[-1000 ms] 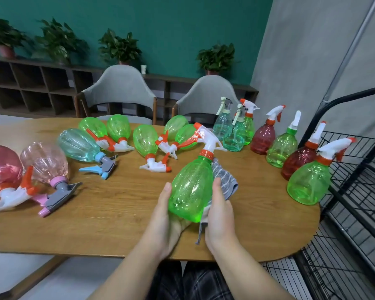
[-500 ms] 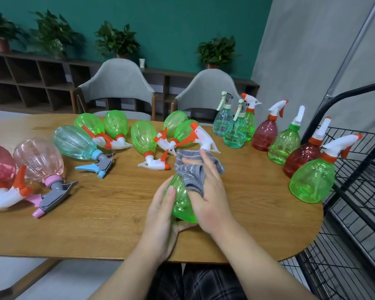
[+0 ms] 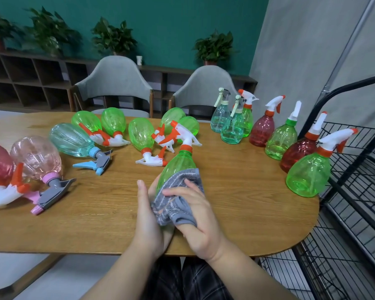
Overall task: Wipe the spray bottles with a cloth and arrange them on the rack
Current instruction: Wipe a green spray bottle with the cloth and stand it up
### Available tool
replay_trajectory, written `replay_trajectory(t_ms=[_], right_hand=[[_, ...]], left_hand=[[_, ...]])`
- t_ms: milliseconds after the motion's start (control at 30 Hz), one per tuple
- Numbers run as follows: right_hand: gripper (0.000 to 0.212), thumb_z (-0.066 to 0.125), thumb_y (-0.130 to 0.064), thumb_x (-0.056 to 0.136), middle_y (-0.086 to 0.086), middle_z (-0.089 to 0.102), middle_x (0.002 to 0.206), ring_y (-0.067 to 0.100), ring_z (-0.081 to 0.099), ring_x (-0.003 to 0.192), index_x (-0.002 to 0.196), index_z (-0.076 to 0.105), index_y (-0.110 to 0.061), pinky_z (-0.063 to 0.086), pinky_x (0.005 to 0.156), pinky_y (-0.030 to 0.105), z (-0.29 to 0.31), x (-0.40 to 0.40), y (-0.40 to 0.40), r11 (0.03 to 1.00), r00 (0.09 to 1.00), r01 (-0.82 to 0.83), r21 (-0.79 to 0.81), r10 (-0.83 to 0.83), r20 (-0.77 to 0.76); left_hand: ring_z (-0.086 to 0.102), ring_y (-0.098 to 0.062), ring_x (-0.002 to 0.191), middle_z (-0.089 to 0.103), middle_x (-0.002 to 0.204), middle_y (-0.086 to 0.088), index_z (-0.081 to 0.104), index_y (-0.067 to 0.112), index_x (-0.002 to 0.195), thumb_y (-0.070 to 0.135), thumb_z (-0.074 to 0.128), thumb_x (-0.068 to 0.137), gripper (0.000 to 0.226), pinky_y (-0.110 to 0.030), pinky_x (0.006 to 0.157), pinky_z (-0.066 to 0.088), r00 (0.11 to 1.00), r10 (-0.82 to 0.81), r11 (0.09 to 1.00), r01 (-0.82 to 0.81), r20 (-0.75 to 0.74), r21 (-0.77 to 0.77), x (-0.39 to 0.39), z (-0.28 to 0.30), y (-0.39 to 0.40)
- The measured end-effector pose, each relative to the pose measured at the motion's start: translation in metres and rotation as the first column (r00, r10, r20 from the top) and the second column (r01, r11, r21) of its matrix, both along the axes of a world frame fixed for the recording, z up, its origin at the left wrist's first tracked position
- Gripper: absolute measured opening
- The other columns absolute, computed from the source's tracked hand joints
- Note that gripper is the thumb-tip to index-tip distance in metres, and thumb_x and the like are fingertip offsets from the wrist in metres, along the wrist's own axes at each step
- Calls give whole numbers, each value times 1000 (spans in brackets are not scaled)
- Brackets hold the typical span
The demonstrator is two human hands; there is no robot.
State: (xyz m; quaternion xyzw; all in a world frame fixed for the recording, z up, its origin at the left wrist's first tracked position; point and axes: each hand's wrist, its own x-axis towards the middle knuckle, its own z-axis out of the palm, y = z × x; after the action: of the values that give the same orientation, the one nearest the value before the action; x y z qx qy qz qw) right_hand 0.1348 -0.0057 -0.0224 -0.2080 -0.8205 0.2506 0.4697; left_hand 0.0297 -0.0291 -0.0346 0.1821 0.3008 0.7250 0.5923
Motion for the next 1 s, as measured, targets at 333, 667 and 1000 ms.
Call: replay_trajectory(t_ms=[333,667,1000], right_hand=[[23,59,-29,81,7,66,61,20,63,61,71,61,-8,51,72,32,10,17,-3,591,665,-255,-765,-467,-583],[32,56,-38,93,1,68,78,16,62,73,77,69,-14,46,79,32,57,-1,29,679,770,-103,-727,-408,-490],[54,39,-33,75,-14,50,134,-4,23,139,124,61,-22,20,117,34,24,-7,24,956,968,249,-158,-239,80]], left_hand=[[65,-35,106,62,128,-17,48,18,135,41,66,76,66,-51,66,58,997,53,998,-54,49,24,0,-5,7],[62,-39,114,61,133,-9,47,29,137,56,63,84,61,-49,69,57,999,-35,999,37,-37,30,2,-3,3],[64,-22,115,68,124,-6,55,25,132,51,20,101,54,-43,85,55,982,-117,993,116,-147,-11,4,1,4]])
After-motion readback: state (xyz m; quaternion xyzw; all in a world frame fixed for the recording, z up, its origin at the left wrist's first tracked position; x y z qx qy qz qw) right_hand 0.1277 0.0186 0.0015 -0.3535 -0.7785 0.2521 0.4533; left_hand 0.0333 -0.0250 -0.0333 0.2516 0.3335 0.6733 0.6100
